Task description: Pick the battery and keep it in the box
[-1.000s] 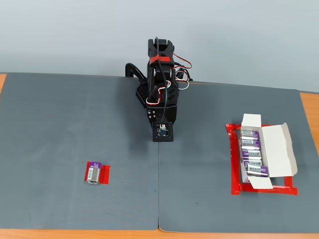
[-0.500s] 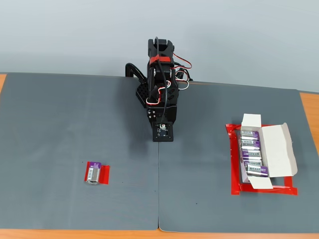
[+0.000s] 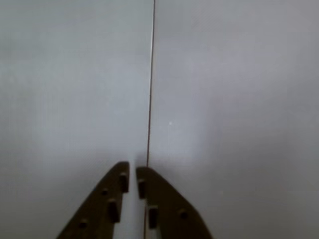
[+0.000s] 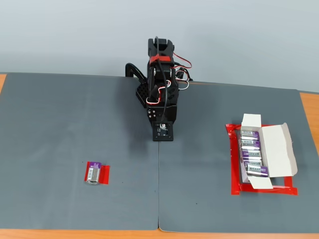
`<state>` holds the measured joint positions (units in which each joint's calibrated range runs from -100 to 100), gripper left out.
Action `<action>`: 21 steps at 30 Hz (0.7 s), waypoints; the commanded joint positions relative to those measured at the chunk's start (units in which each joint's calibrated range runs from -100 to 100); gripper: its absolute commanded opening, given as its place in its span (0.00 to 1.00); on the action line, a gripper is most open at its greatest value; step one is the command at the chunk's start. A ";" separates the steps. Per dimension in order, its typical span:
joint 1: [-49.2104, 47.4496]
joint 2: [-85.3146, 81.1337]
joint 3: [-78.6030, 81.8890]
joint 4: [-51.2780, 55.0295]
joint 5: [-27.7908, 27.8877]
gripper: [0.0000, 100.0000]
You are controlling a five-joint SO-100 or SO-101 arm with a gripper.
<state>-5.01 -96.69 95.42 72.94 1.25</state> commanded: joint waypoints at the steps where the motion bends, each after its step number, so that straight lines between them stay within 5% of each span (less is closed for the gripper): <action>1: 0.20 6.35 -5.64 -3.24 0.08 0.02; 21: 9.75 48.40 -39.29 -11.66 0.19 0.02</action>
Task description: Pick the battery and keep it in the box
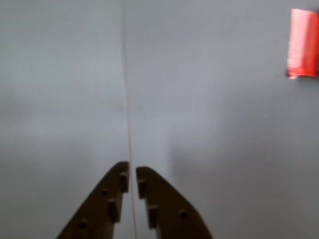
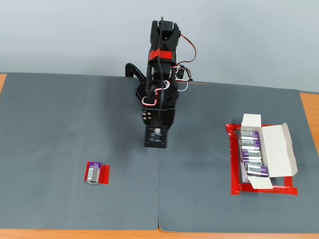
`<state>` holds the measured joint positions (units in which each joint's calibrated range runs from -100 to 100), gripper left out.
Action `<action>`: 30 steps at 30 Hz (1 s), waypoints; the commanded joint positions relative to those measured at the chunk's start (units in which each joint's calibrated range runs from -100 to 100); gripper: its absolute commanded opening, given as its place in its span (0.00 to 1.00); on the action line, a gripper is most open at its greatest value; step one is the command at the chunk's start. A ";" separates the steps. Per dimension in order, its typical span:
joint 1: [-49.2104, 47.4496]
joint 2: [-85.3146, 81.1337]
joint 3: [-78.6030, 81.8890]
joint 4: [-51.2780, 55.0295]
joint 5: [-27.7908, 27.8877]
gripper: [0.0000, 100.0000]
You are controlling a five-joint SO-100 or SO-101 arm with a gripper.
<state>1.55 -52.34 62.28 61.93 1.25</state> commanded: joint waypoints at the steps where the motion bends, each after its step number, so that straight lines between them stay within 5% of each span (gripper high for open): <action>1: 4.16 5.49 -7.42 -0.64 0.19 0.02; 6: 7.52 12.53 -13.48 -0.64 0.60 0.02; 13: 9.98 21.86 -21.44 -1.25 8.42 0.02; 30: 20.27 39.83 -31.03 -18.00 15.30 0.02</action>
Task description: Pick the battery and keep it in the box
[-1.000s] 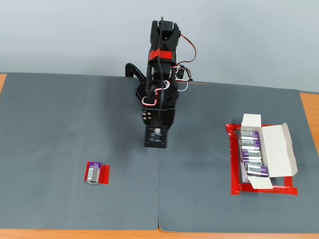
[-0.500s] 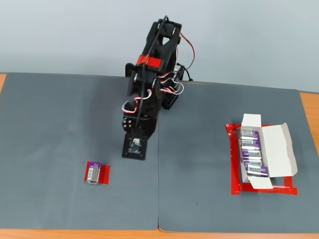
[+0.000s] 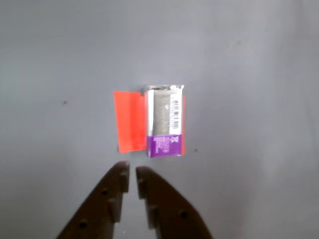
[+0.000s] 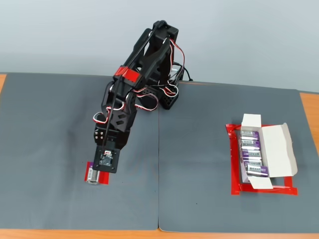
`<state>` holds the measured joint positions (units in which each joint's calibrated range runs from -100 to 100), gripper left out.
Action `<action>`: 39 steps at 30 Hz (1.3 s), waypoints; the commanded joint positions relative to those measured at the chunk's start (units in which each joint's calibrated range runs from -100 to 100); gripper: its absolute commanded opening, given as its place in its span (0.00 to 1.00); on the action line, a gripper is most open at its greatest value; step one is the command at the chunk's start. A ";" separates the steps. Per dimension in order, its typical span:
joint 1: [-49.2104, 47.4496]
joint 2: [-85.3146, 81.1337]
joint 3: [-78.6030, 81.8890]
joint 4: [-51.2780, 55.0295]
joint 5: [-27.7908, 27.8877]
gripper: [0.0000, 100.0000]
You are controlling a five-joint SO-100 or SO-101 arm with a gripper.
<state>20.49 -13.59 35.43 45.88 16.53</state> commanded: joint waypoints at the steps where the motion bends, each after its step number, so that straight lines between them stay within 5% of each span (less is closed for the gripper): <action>1: 1.33 1.85 -4.72 -2.22 0.01 0.02; 19: 0.74 12.79 -11.41 -2.48 0.43 0.32; 39: -0.23 18.72 -11.41 -5.34 0.16 0.33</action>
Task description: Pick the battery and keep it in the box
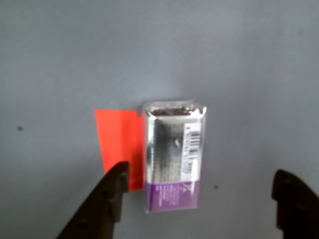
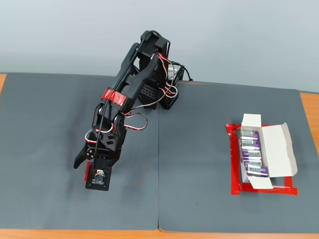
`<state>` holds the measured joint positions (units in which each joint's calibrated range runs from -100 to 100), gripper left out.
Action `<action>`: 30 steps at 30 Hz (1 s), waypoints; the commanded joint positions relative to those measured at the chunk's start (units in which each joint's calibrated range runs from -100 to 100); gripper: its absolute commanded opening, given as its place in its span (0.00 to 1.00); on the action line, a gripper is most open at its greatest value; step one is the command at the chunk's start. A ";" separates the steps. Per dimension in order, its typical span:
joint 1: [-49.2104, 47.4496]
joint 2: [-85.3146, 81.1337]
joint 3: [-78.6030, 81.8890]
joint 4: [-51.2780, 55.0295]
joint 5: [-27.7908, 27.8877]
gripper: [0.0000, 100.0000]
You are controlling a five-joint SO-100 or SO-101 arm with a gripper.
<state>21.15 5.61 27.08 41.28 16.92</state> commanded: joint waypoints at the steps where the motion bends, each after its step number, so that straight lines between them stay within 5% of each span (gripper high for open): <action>1: -1.27 -0.48 -3.06 -0.75 -0.28 0.33; 30: -0.52 2.15 -2.16 -0.66 -0.02 0.32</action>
<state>19.82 8.33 27.08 41.20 16.92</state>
